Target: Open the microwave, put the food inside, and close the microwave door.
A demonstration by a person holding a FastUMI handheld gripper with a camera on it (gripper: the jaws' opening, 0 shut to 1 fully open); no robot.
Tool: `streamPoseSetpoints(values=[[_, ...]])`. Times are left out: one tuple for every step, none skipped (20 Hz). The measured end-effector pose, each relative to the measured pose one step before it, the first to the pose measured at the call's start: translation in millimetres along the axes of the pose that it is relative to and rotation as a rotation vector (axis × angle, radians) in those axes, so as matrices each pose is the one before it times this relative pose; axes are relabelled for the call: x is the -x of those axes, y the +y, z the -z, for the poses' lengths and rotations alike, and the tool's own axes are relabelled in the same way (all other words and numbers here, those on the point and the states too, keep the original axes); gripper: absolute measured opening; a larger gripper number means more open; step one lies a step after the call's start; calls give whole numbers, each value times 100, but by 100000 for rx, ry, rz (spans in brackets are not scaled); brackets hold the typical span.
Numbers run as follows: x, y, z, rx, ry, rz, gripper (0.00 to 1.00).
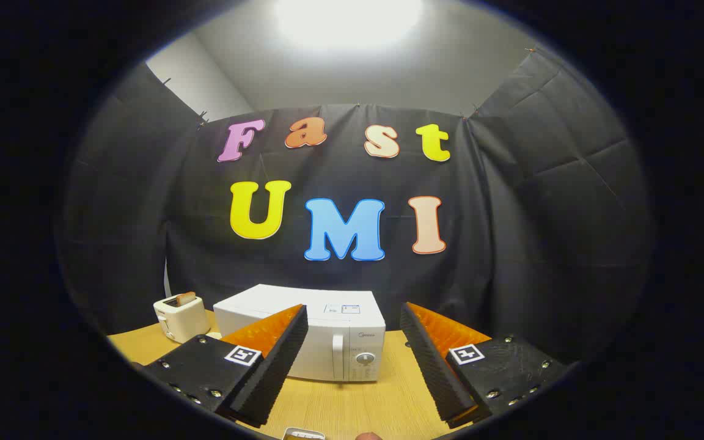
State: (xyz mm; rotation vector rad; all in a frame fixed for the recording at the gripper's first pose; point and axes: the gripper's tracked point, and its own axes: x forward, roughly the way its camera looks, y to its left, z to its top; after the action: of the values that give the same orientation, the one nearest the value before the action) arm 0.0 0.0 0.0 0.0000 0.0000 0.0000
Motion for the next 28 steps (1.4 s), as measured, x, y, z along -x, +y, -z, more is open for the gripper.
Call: streamPoseSetpoints(values=[[-115, -44, 20, -295, -174, -81, 96], [-108, -6, 78, -339, 329, -139, 96], [-36, 27, 233, -401, 371, -177, 96], [-153, 27, 39, -353, 198, -159, 96], [-161, 36, 113, -254, 266, -149, 96], [-78, -29, 29, -65, -19, -129, 96], [-124, 8, 56, 10, -154, -113, 96], [-235, 101, -35, 46, 52, -325, 96], [-55, 65, 108, 27, 73, -395, 96], [-142, 86, 12, 60, -63, -426, 97], [-170, 126, 20, 78, -27, -364, 96], [-217, 92, -41, 100, -155, -386, 96], [-185, 40, 75, 62, -72, -391, 96], [-180, 111, 49, -17, 6, -605, 96], [-259, 124, 146, -269, -179, -730, 96], [-289, 153, 37, -350, -50, -961, 96], [-297, 130, 206, -427, -183, -968, 96], [-443, 47, 129, -230, -64, -727, 96], [-600, -21, 300, -110, 195, -480, 96], [-547, 27, 301, -94, 398, -699, 96], [-601, 25, 448, -148, 439, -762, 96], [-700, 19, 335, -218, 405, -859, 96], [-606, -4, 480, -130, 703, -641, 96], [-729, -13, 472, -99, 519, -634, 96], [-737, 133, 559, -220, 496, -1293, 96], [-781, 139, 545, -489, 1026, -1249, 96], [-752, -59, 772, -520, 1195, -852, 96], [-773, -212, 589, -253, 1314, 31, 96]])
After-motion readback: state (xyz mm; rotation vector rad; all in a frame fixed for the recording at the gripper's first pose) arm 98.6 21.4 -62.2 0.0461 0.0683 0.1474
